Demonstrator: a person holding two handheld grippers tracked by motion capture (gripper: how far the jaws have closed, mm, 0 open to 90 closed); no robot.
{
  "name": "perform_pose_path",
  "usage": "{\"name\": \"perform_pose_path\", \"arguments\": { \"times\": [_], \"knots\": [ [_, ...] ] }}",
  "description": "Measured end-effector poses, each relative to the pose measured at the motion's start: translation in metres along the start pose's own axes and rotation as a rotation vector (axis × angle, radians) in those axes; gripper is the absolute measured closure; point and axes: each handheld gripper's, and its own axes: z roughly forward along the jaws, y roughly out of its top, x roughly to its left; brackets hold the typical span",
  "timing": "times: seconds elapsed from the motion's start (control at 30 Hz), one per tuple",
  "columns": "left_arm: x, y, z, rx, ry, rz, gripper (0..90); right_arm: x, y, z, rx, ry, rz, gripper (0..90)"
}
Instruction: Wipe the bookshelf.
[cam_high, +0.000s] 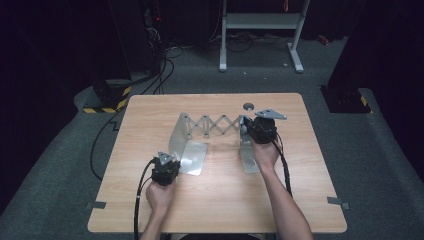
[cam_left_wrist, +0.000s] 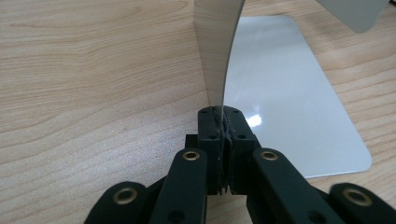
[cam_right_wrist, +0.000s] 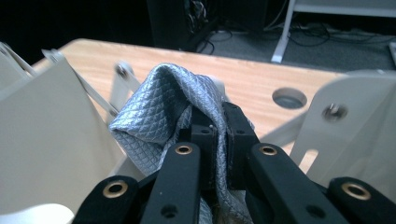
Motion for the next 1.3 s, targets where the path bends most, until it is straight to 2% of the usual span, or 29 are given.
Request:
{"name": "perform_pose_path", "arguments": {
  "times": [0.23,0.47,0.63,0.7,0.87,1.07,1.3],
  "knots": [
    [0.000,0.000,0.000,0.000,-0.002,-0.001,87.1,-0.002,-0.019,0.019,0.072,-0.026,-0.006,85.8],
    [0.000,0.000,0.000,0.001,-0.003,-0.002,87.1,-0.003,-0.031,0.031,0.110,-0.041,-0.019,85.9],
    [0.000,0.000,0.000,0.000,-0.003,-0.002,87.1,-0.007,-0.049,0.045,0.181,-0.042,-0.002,85.9],
    [0.000,0.000,0.000,0.000,-0.003,-0.002,87.1,-0.008,-0.053,0.047,0.188,-0.044,0.000,85.9],
    [0.000,0.000,0.000,0.001,-0.003,-0.002,87.1,-0.011,-0.047,0.040,0.171,-0.047,0.026,85.9],
    [0.000,0.000,0.000,0.001,-0.004,0.000,87.3,-0.014,-0.026,0.017,0.082,-0.070,0.049,85.9],
    [0.000,0.000,0.000,-0.001,-0.003,0.002,87.5,-0.013,-0.008,0.000,-0.002,-0.073,0.037,85.9]
  ]
}}
